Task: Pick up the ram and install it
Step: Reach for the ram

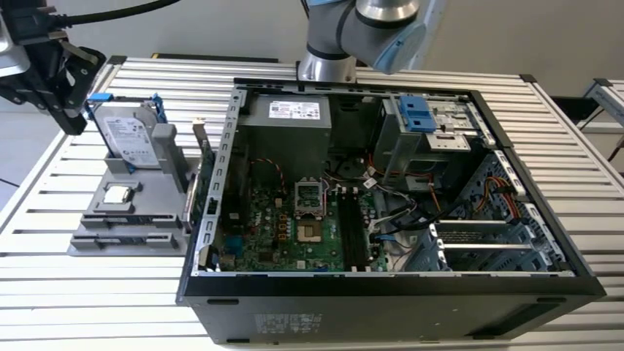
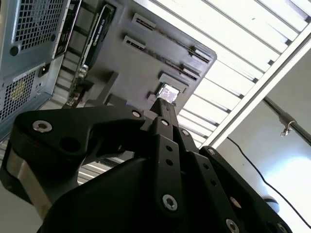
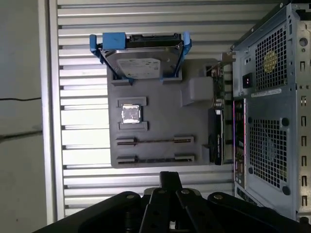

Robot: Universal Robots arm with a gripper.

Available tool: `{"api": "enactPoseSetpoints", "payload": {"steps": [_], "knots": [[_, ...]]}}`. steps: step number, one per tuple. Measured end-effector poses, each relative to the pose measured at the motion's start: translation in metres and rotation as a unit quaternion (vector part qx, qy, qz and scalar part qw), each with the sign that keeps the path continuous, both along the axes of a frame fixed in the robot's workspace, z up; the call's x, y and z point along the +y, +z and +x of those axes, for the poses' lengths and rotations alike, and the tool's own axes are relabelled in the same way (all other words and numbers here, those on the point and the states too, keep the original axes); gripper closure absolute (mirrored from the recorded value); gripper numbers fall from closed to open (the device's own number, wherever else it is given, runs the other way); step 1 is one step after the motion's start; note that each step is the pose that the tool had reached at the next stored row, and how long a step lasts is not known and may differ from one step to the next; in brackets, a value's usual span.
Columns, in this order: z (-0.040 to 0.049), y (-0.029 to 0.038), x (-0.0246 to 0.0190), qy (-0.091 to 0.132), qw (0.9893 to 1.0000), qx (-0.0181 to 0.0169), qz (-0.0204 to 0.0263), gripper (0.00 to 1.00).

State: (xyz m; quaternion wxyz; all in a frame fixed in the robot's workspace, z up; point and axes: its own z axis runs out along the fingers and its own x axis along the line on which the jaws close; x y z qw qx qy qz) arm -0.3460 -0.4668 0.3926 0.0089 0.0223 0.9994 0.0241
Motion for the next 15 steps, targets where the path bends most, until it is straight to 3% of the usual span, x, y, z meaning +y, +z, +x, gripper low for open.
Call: {"api": "enactPoseSetpoints", "payload": {"steps": [15], "knots": [[-0.0015, 0.0000, -0.0184, 0.009, 1.0000, 0.0000, 0.0000, 1.00]]}}
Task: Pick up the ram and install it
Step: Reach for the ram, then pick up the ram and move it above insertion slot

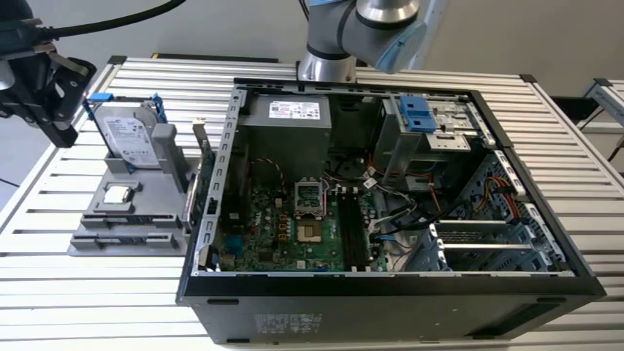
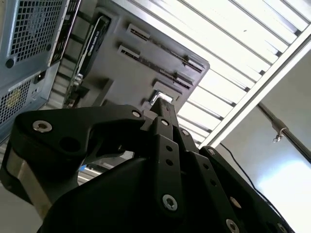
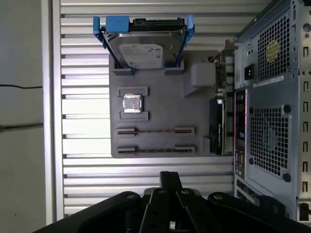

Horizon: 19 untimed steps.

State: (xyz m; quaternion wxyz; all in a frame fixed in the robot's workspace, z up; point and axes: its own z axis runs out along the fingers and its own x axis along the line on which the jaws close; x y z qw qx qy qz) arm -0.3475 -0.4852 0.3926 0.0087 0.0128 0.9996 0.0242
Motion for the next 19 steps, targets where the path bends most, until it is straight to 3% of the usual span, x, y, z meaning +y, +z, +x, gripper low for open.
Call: {"api": "enactPoseSetpoints", "payload": {"steps": [3, 19], "knots": [[-0.0005, 0.0000, -0.0027, 0.002, 1.0000, 0.0000, 0.0000, 1.00], [-0.0009, 0.0000, -0.0028, 0.005, 1.0000, 0.0005, 0.0000, 1.00]]}}
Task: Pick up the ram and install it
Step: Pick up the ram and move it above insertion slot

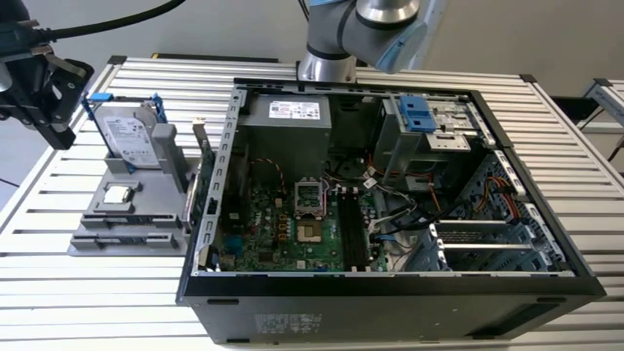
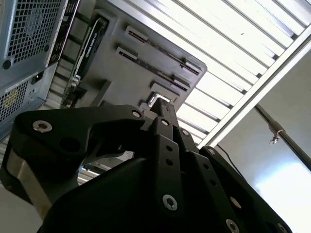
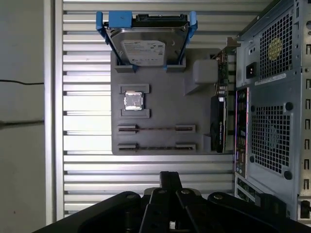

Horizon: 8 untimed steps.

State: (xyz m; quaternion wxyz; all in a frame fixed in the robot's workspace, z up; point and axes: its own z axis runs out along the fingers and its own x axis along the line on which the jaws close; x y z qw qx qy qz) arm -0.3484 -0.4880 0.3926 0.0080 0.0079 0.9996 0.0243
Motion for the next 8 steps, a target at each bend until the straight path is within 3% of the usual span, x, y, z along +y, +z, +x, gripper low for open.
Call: {"api": "enactPoseSetpoints", "payload": {"steps": [8], "knots": [[-0.0001, 0.0001, 0.0000, 0.009, 1.0000, 0.0001, 0.0000, 1.00]]}}
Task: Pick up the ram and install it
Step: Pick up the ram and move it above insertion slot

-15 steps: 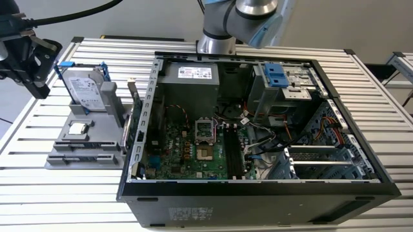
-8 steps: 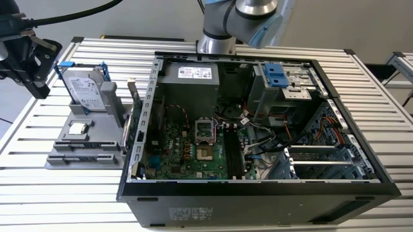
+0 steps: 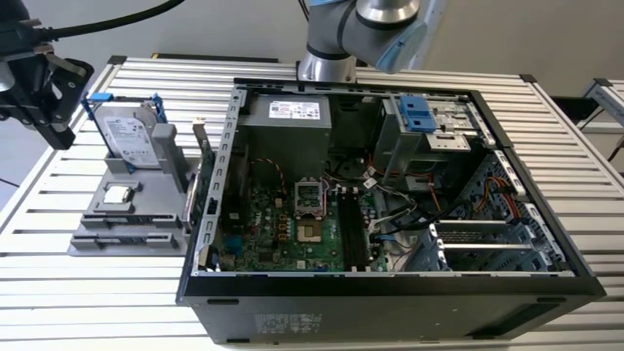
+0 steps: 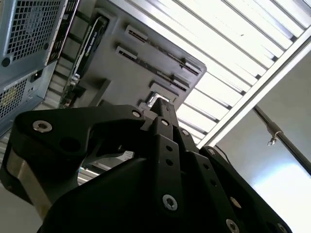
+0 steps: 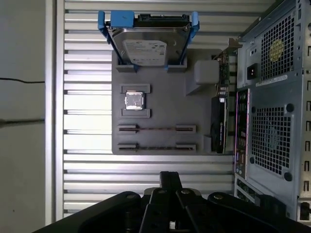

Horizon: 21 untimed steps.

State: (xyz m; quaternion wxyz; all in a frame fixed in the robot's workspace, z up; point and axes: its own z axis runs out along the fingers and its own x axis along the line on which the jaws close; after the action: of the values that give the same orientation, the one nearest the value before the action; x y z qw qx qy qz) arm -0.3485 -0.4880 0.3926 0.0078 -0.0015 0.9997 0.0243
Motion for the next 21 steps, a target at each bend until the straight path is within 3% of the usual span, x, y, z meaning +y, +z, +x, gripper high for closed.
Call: {"api": "enactPoseSetpoints", "payload": {"steps": [11, 21], "knots": [[-0.0004, 0.0000, 0.0000, 0.037, 0.9993, 0.0000, 0.0000, 1.00], [-0.0004, 0.0000, 0.0000, 0.085, 0.9963, 0.0000, 0.0000, 1.00]]}}
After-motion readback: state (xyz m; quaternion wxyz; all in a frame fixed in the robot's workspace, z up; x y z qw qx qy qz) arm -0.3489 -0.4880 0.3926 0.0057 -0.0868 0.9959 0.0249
